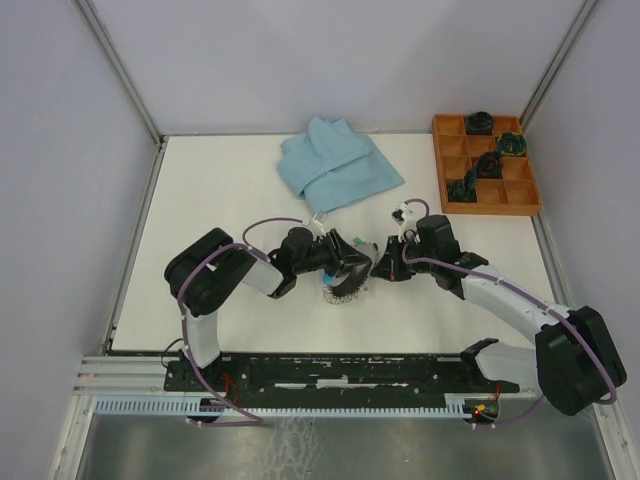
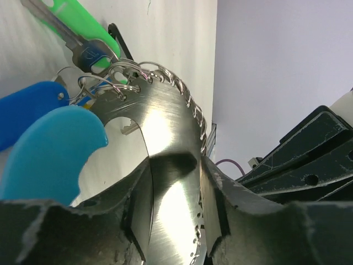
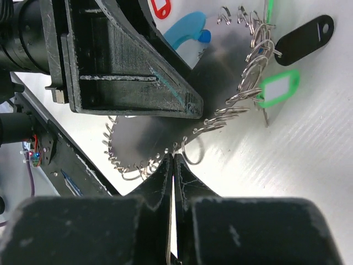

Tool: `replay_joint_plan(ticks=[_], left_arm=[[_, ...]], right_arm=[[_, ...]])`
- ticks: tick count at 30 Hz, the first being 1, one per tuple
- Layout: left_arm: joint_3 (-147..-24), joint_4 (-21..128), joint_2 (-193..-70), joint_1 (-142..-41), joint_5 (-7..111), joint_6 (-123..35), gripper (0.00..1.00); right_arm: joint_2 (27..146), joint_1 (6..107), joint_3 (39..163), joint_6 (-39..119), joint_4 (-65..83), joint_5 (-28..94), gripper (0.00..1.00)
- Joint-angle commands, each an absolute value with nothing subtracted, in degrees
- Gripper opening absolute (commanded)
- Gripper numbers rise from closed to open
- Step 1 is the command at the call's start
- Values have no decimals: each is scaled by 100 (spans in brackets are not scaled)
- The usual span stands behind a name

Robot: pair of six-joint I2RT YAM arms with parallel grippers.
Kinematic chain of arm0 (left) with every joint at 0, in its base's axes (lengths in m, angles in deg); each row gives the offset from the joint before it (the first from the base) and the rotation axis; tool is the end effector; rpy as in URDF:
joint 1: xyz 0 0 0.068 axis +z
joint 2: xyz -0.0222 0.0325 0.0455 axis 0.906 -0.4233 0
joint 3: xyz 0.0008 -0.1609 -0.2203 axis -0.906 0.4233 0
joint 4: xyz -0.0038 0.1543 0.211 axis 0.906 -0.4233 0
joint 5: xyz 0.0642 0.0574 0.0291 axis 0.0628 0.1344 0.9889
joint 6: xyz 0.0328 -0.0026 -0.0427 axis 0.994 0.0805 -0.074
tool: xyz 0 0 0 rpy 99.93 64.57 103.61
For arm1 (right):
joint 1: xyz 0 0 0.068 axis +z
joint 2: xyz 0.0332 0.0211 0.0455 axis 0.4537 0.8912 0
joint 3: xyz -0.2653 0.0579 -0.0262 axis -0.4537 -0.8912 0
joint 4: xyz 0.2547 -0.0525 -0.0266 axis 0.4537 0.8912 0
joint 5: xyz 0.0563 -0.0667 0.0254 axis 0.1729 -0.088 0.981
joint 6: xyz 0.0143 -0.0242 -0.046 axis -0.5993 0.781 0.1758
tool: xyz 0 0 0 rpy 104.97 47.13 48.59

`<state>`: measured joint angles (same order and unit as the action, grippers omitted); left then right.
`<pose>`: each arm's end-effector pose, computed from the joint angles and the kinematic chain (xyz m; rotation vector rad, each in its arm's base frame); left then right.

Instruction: Put the keys on the keyring

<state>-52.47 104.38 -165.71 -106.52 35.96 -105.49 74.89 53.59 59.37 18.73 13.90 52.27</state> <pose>0.2503 -0.2415 0.1208 -0.2682 2.2487 -1.6412 0.2082 0.1224 0.1988 -0.2376 2.3913 1.0164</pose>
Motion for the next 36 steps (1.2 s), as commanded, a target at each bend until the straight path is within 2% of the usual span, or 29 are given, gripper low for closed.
replay_joint_plan(ticks=[1,11,18,21,26,29,32,36], left_arm=[[-5068,11403,-16386,-10601,3421,-10849,41],[-4758,11939,-16113,-10413,3326,-10714,23],[-4749,11581,-15743,-10343,3220,-10159,16],[-4930,10637,-15374,-10311,3181,-9341,13],[-5568,7880,-14336,-10319,3801,-7288,8],[-5914,6735,-13887,-10318,4191,-6342,5],[-6248,5850,-13622,-10332,4416,-5614,3],[-6736,5106,-13488,-10328,4590,-4798,3]], right_arm=[[7210,5403,6349,2226,1565,4979,7],[6758,5398,6569,2616,2122,4766,31],[6368,5398,6626,2966,2294,4400,48],[6100,5404,6544,3119,2192,4280,57],[5656,5400,6263,3076,1658,4252,63],[5523,5401,6122,3241,1210,4492,69],[5398,5403,5949,3282,649,4726,71],[5284,5408,5894,3238,280,4462,71]])
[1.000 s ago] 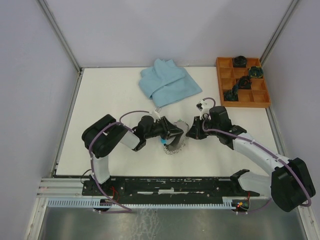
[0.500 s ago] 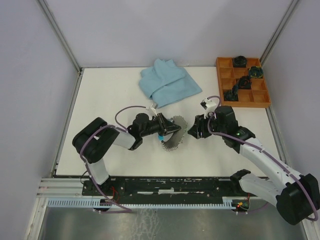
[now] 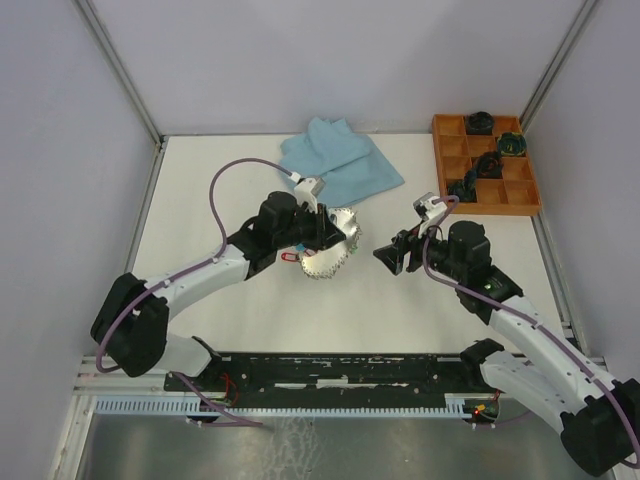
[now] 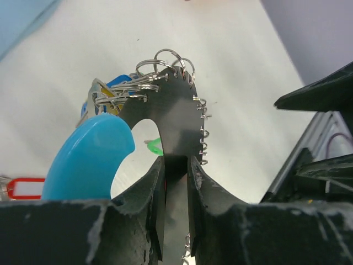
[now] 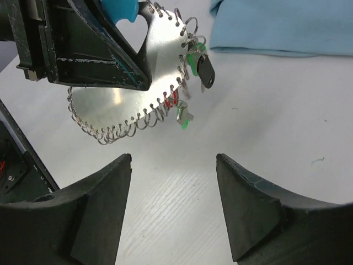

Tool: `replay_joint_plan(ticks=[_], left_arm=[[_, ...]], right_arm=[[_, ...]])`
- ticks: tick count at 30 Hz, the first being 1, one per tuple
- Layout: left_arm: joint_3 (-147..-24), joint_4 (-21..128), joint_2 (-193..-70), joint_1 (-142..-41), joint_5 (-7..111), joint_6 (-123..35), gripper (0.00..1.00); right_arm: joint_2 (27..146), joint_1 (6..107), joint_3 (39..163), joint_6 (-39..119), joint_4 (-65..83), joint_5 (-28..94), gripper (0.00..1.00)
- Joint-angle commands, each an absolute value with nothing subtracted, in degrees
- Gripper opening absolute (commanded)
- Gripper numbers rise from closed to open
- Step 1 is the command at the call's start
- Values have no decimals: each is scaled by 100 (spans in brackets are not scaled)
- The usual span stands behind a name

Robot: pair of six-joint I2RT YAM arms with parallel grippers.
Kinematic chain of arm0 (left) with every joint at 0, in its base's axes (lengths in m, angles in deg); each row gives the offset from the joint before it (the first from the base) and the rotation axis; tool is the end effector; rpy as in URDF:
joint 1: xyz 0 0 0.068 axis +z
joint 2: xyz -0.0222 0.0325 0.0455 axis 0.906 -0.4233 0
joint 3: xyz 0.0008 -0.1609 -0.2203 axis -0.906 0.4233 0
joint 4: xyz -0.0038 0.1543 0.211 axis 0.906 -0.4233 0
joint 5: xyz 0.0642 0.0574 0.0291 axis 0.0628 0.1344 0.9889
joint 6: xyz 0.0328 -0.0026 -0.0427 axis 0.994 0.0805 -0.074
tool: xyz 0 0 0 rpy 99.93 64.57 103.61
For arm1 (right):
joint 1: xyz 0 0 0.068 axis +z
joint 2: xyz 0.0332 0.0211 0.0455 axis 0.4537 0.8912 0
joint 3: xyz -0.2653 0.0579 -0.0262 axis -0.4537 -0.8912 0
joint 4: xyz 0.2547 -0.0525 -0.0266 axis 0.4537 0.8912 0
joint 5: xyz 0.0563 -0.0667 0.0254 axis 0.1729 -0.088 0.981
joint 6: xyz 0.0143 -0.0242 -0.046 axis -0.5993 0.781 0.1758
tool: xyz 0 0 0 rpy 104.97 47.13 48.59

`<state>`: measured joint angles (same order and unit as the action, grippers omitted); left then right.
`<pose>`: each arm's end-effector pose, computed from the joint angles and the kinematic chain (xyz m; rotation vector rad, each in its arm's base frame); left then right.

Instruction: Put the keys on the keyring

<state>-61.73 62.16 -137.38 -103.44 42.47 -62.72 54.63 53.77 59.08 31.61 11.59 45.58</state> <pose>0.2411 -0.2055 0.2521 0.3676 2.0666 -1.0610 0.1734 0.1015 0.2717 -0.4501 1.9047 0.8282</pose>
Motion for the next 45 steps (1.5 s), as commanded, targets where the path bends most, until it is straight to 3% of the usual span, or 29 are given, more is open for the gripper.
replay_joint_plan(ticks=[1,7,8,17,27,41,45], left_arm=[[-6840,4963,-13460,-10333,4622,-4563,3],[-7487,4132,-13406,-10358,4625,-3706,3],[-7741,3814,-13417,-10384,4586,-3442,3],[-8614,2839,-13662,-10790,4841,-2735,3],[-9012,2673,-13795,-11138,5164,-2472,3],[-9266,2687,-13881,-11382,5581,-2553,3],[-9238,2742,-13915,-11381,5592,-2628,3]], right_arm=[[5270,5398,5932,3243,257,4418,71],[5320,5404,5946,3261,41,4265,70],[5369,5404,5949,3368,106,4305,74],[5738,5405,5498,3766,-916,5406,75],[5869,5671,4724,4250,-2464,5483,67],[6110,6257,4347,5067,-3442,4760,56],[6230,6277,4468,5145,-3342,4685,48]])
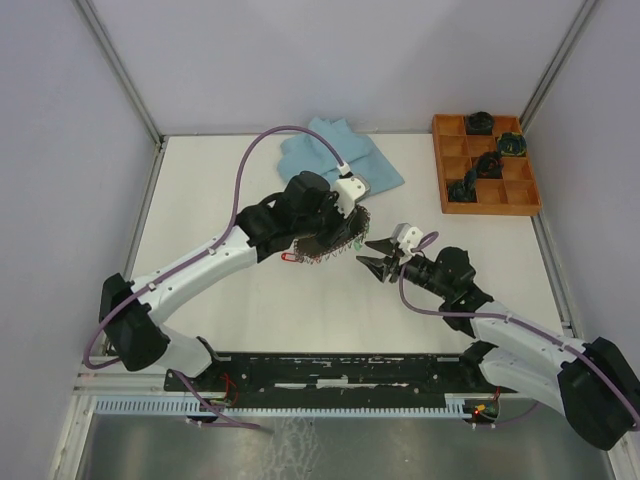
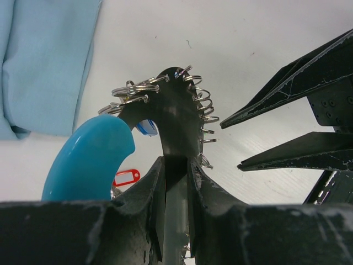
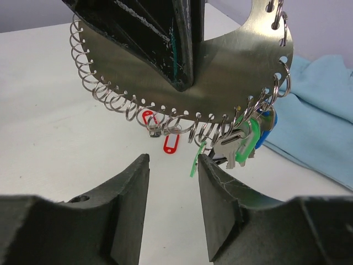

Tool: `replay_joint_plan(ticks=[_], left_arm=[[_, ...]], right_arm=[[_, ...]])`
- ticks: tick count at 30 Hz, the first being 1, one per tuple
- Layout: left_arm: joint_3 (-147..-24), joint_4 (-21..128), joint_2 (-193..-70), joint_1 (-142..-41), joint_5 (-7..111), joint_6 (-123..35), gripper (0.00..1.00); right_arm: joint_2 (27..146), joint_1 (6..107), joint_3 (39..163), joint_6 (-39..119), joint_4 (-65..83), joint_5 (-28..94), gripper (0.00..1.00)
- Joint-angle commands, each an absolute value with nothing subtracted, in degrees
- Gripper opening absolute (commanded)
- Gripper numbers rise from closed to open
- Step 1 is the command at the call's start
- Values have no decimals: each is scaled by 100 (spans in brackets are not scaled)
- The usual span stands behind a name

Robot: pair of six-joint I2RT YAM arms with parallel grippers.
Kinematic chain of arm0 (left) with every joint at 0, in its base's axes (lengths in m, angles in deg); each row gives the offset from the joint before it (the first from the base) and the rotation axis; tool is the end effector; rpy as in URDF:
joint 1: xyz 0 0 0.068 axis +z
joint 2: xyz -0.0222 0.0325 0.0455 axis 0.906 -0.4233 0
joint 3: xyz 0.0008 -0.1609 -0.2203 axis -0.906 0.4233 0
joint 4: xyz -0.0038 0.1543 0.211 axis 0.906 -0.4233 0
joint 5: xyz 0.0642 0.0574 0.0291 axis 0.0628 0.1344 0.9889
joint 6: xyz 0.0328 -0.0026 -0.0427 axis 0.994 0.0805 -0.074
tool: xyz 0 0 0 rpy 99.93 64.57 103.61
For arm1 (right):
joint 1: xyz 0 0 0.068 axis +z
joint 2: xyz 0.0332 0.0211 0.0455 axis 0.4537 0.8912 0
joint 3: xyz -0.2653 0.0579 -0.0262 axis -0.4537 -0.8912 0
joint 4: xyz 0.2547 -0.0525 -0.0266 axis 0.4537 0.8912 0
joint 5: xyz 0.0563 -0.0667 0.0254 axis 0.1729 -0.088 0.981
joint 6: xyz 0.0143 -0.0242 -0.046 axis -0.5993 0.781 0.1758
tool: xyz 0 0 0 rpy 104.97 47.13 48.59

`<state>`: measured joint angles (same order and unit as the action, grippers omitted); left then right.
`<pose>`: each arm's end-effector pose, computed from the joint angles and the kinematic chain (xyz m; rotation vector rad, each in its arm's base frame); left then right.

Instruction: Put the keys on the keyring

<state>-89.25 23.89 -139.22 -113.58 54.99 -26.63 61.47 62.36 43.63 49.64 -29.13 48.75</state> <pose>0.2136 -0.2473 0.3431 1.0618 1.9492 -0.5160 0.1619 0.1324 0.2298 -0.8357 1.3896 0.7629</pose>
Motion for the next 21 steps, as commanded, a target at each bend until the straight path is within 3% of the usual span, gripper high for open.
replay_joint_plan(ticks=[1,21], left_arm=[[-9239,2756,-13933,-11385,5586,-2653,3],[-9114,2898,-13874,-11435,5504,-2790,3]], right_arm=[[6292,6287,4480,5163,-3362,4695,47],[6690,6317,4542,5126,-3925,4741,27]])
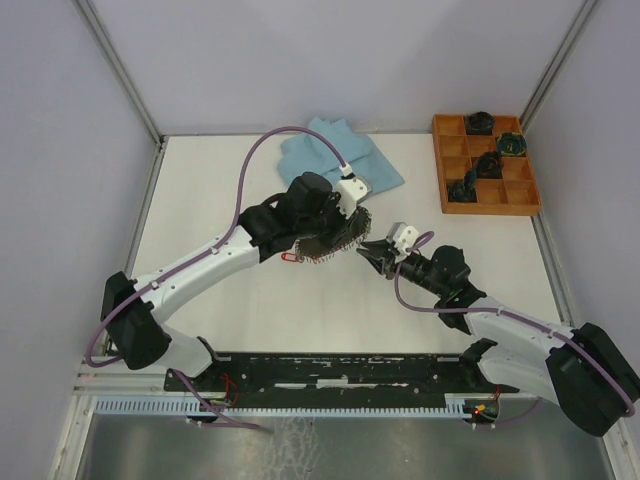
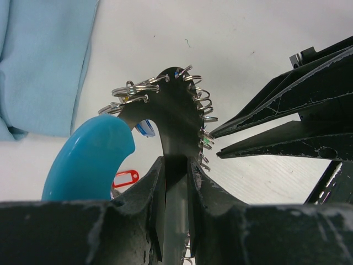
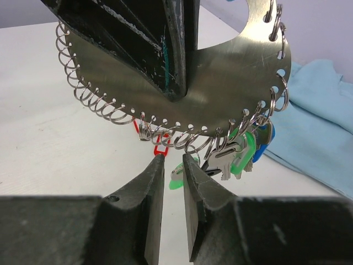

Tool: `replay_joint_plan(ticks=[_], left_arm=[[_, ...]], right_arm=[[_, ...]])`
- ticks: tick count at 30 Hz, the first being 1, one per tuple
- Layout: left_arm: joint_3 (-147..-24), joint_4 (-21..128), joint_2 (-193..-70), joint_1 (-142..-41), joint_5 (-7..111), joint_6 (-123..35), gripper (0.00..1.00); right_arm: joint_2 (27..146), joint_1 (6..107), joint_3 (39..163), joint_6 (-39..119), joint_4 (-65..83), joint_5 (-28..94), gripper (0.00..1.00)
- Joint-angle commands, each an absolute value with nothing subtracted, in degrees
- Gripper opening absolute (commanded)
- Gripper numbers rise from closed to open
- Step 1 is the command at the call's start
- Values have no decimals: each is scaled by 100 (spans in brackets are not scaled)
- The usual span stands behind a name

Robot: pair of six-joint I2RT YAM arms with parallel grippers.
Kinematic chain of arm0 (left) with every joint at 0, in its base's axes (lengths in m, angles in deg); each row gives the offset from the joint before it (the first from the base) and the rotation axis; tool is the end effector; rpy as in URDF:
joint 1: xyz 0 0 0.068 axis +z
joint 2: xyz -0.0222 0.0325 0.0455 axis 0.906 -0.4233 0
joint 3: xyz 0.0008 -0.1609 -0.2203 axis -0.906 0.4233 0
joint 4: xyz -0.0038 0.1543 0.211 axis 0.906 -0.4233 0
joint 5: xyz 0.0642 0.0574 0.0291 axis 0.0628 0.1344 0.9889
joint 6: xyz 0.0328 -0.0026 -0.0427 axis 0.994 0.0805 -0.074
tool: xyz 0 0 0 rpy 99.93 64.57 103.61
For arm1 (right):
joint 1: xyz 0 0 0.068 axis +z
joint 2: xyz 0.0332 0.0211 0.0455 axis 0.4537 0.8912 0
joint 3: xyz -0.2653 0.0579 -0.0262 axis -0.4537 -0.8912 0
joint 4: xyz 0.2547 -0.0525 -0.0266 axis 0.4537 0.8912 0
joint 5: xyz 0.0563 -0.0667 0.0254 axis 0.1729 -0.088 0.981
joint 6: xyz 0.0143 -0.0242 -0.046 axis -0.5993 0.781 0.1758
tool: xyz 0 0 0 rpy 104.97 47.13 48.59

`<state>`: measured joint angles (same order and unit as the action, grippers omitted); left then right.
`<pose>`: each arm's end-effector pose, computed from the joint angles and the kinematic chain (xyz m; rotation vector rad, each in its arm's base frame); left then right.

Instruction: Put the keys on the keyring

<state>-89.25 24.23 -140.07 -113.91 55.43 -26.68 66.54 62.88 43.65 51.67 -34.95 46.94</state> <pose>0.2148 -0.2512 0.3390 1.0663 1.9565 -0.5089 0.1697 0.1391 0.2236 -0.8380 1.3656 0.7179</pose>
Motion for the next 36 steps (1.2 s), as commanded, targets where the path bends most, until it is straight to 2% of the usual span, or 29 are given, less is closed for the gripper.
replay_joint_plan(ticks=[1,18,26,36], left_arm=[[-9097,2919,-13868,-11438,5504,-2801,3],[-8933,3103,-13740,-11442,5464,-2994,3],[-8888,3116,-13711,-11452,5498,-3076,3],[-8895,3157,-13687,-11453,5878,-3338,3]], right_arm=[[6696,6313,4532,5125,-3964,4715,27],[6736,6311,4509,4913,-4217,4354,27],[6749,6313,4510,4868,-4226,4267,21],[6684,6320,4309,4728,-4222,4178,24]])
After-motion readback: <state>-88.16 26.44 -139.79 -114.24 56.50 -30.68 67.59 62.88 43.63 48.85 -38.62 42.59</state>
